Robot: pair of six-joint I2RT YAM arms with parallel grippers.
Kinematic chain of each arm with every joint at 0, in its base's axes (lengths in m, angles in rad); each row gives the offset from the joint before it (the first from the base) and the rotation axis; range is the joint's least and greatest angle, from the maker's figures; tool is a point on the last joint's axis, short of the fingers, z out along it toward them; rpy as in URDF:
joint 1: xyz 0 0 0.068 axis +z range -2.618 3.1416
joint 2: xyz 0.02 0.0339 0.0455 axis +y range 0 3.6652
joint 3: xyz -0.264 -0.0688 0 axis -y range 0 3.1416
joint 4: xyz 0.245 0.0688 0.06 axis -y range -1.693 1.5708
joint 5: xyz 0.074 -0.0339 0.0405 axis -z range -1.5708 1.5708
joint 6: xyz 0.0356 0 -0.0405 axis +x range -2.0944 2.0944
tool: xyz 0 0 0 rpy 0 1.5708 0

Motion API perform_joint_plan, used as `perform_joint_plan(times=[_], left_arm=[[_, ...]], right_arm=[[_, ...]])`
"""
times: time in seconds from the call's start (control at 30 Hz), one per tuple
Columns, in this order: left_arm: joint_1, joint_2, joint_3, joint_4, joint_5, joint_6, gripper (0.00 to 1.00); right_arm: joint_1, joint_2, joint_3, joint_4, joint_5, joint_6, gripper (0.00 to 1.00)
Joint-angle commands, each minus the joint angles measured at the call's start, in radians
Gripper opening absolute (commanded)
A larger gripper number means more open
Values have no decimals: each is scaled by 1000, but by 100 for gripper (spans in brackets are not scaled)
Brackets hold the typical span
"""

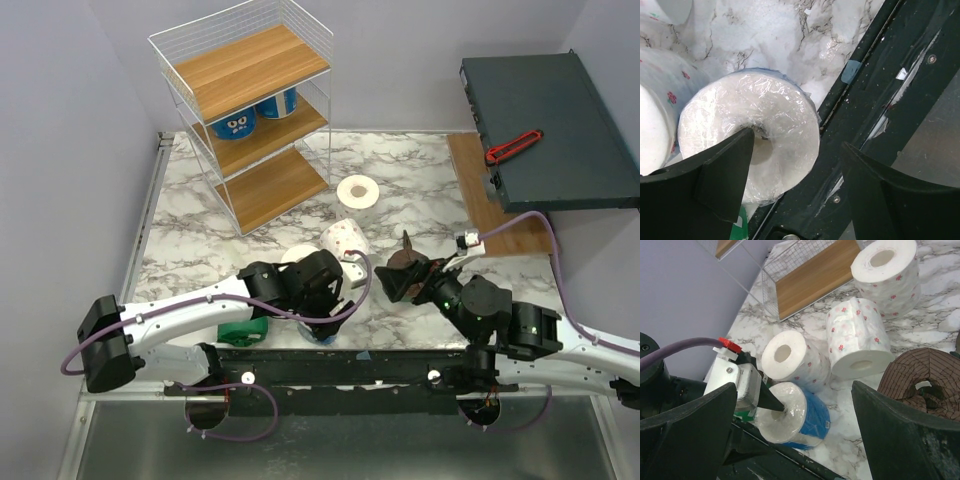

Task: Place and organize the paper towels onto the shelf
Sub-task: Pick up the paper towel from the center of the board.

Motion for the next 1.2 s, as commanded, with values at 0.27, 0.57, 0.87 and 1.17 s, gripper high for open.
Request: perform_joint_plan(times=[0.27,0.57,0.87,1.17], left_arm=[[-7,42,8,-23,5,23,60],[-16,86,-9,5,45,22,53],[-24,78,8,-5,34,12,34],[-22,-17,195,-153,-45,12,20]], right_arm=[[4,50,1,-4,16,-2,100],[4,46,-1,9,22,-18,100],[4,12,-2,0,37,-18,100],[4,-23,17,-2,31,-29,100]])
